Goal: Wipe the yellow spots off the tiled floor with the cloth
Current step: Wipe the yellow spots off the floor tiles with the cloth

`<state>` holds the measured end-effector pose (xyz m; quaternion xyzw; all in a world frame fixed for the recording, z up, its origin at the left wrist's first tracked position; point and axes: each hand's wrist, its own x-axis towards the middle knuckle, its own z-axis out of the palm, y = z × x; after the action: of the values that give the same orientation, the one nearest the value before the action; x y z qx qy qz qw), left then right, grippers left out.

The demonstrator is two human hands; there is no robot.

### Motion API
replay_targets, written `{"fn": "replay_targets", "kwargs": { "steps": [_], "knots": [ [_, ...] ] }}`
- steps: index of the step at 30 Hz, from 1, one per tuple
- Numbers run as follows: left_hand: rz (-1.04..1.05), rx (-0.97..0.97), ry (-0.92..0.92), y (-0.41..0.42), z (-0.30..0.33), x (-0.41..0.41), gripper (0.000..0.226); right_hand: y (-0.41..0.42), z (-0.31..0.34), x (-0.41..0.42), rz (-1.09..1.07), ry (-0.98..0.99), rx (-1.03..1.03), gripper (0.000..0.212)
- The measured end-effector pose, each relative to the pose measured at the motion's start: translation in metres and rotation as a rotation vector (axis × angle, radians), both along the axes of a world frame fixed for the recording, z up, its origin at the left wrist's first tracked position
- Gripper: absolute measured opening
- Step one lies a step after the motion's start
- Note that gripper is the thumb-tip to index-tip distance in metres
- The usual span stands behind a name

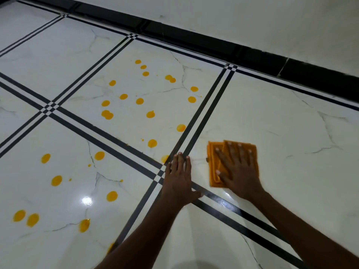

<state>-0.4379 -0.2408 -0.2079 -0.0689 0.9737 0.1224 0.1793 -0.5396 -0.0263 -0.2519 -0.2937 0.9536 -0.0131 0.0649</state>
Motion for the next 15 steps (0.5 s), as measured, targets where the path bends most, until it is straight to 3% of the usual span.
{"fn": "replay_targets", "kwargs": {
  "steps": [3, 6, 8, 11, 15],
  "knots": [
    [-0.026, -0.023, 0.015, -0.003, -0.002, 0.012, 0.124, 0.047, 0.003, -0.029, -0.122, 0.016, 0.044, 0.074],
    [-0.049, -0.039, 0.032, 0.006, -0.004, 0.005, 0.123, 0.023, 0.003, -0.105, -0.335, 0.051, 0.000, 0.082],
    [-0.042, -0.049, 0.036, 0.003, -0.003, 0.007, 0.121, -0.026, -0.004, -0.120, -0.350, 0.061, -0.058, 0.082],
    [-0.028, -0.058, 0.016, 0.004, 0.001, 0.023, 0.112, -0.074, -0.003, -0.055, -0.122, 0.109, -0.051, 0.073],
    [-0.054, -0.050, 0.087, 0.002, 0.002, 0.043, 0.099, 0.003, 0.005, 0.026, -0.032, 0.022, -0.022, 0.074]
  ]
}}
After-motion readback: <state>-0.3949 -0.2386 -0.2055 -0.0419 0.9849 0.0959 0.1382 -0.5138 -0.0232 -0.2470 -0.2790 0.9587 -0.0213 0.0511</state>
